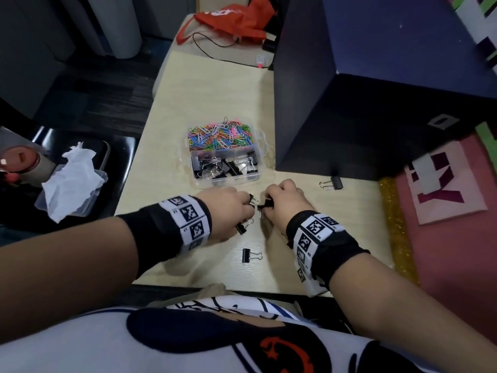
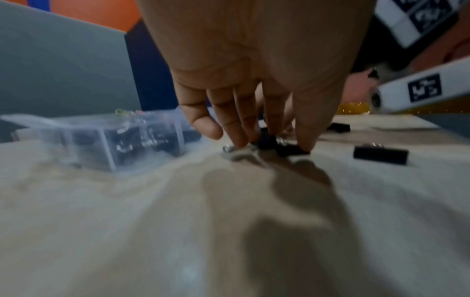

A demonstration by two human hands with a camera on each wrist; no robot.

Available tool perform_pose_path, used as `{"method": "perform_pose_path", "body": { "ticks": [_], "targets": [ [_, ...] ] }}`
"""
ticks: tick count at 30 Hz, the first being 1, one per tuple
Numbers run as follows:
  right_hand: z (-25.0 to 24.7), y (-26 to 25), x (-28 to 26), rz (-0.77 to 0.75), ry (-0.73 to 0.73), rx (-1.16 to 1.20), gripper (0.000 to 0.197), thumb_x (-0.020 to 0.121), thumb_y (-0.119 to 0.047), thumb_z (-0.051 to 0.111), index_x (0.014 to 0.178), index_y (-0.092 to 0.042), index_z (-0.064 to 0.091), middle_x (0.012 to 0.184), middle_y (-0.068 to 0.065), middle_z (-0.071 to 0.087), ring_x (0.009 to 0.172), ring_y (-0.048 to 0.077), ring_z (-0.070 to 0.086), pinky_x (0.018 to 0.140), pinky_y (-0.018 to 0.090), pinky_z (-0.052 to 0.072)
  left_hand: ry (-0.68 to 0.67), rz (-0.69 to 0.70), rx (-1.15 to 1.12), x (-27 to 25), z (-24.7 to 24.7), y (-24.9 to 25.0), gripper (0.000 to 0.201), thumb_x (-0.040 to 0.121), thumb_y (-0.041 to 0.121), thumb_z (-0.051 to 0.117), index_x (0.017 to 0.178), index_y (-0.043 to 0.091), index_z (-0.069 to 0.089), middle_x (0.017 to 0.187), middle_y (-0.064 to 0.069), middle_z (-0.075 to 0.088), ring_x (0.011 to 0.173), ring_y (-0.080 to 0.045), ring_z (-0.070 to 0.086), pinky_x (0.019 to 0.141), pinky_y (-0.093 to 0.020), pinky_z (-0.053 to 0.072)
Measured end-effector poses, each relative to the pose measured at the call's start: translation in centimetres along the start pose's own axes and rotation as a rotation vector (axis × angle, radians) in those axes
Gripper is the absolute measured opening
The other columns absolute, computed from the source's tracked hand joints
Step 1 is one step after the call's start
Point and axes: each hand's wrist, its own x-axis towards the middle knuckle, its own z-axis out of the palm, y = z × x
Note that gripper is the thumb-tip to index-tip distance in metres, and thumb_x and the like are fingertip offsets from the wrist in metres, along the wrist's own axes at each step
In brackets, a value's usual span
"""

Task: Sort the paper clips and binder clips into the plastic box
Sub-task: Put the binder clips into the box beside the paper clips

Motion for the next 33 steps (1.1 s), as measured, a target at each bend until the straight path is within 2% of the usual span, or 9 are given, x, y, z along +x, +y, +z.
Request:
{"method": "perform_pose_path", "body": {
  "ticks": [6, 11, 14, 17, 19, 22, 25, 29, 33],
  "targets": [
    [0.1, 0.8, 0.4, 0.052, 0.025, 0.113, 0.022, 0.086, -0.030, 0.066, 0.103, -0.024, 0.053, 0.114, 0.000, 0.039, 0.107, 0.023, 0.046, 0.088, 0.032, 0.044, -0.009, -0.016, -0.001, 0.3, 1.3, -0.4, 0.029, 0.093, 0.030, 0.048, 0.122, 0.026, 0.049, 0.115, -0.005, 0.045, 0.097, -0.029, 0.054, 0.083, -0.042, 0.050],
    [0.0, 0.8, 1.0, 0.134, 0.042, 0.241, 0.016, 0.080, -0.025, 0.072, 0.086, -0.025, 0.057, 0.108, -0.002, 0.040, 0.087, 0.016, 0.057, 0.078, 0.025, 0.044, 0.020, -0.067, -0.014, 0.2, 1.6, -1.0, 0.028, 0.094, 0.030, 0.044, 0.120, 0.021, 0.051, 0.117, -0.006, 0.043, 0.101, -0.029, 0.052, 0.086, -0.041, 0.049],
    [-0.4, 1.0, 1.1, 0.139, 0.056, 0.267, 0.010, 0.082, -0.019, 0.070, 0.087, -0.022, 0.062, 0.109, -0.001, 0.044, 0.076, 0.011, 0.053, 0.072, 0.020, 0.039, 0.087, -0.067, -0.025, -0.2, 1.5, -1.4, 0.031, 0.096, 0.033, 0.043, 0.123, 0.020, 0.050, 0.119, -0.006, 0.044, 0.102, -0.028, 0.052, 0.082, -0.038, 0.048],
    [-1.5, 0.6, 1.3, 0.133, 0.052, 0.219, 0.007, 0.085, -0.016, 0.062, 0.083, -0.022, 0.060, 0.111, 0.001, 0.050, 0.078, 0.013, 0.052, 0.070, 0.020, 0.038, 0.228, -0.061, -0.083, -0.7, 0.6, -2.7, 0.030, 0.095, 0.034, 0.046, 0.121, 0.020, 0.053, 0.116, -0.007, 0.049, 0.099, -0.030, 0.054, 0.076, -0.040, 0.050],
    [-2.5, -0.1, 1.4, 0.105, 0.072, 0.177, 0.004, 0.086, -0.018, 0.059, 0.085, -0.022, 0.060, 0.111, 0.003, 0.051, 0.081, 0.016, 0.054, 0.074, 0.022, 0.040, 0.310, -0.071, -0.113, -1.0, -0.5, -3.9, 0.029, 0.094, 0.034, 0.047, 0.118, 0.019, 0.056, 0.112, -0.009, 0.052, 0.096, -0.032, 0.056, 0.074, -0.042, 0.052],
    [-4.6, -1.8, 1.3, -0.033, 0.264, 0.251, 0.007, 0.087, -0.022, 0.062, 0.094, -0.021, 0.061, 0.107, 0.003, 0.050, 0.088, 0.019, 0.056, 0.084, 0.025, 0.044, 0.444, -0.094, -0.140, -1.1, -2.3, -5.7, 0.029, 0.090, 0.032, 0.050, 0.112, 0.017, 0.062, 0.102, -0.013, 0.057, 0.087, -0.035, 0.060, 0.067, -0.042, 0.052],
    [-6.4, -3.1, 1.1, -0.093, 0.361, 0.341, 0.025, 0.086, -0.027, 0.064, 0.110, -0.023, 0.059, 0.115, 0.002, 0.050, 0.094, 0.017, 0.058, 0.090, 0.029, 0.047, 0.445, -0.192, -0.143, -0.7, -3.5, -6.6, 0.033, 0.088, 0.022, 0.057, 0.121, 0.020, 0.059, 0.104, -0.011, 0.056, 0.094, -0.035, 0.057, 0.075, -0.043, 0.049],
    [-6.9, -1.7, -0.4, 0.083, -0.037, -0.033, 0.044, 0.083, -0.034, 0.067, 0.121, -0.018, 0.054, 0.117, 0.007, 0.056, 0.104, 0.024, 0.057, 0.083, 0.029, 0.044, 0.297, -0.151, -0.104, -0.3, -3.2, -4.0, 0.031, 0.091, 0.024, 0.051, 0.122, 0.022, 0.056, 0.127, -0.004, 0.053, 0.106, -0.030, 0.058, 0.081, -0.039, 0.051],
    [-6.2, -0.4, -3.3, 0.138, -0.441, -0.427, 0.035, 0.087, -0.029, 0.063, 0.115, -0.009, 0.055, 0.115, 0.008, 0.062, 0.100, 0.026, 0.061, 0.079, 0.032, 0.049, 0.009, -0.154, 0.000, 0.7, -1.4, -0.7, 0.037, 0.092, 0.034, 0.050, 0.126, 0.021, 0.046, 0.118, -0.002, 0.053, 0.102, -0.027, 0.059, 0.065, -0.033, 0.042]
  ]
}}
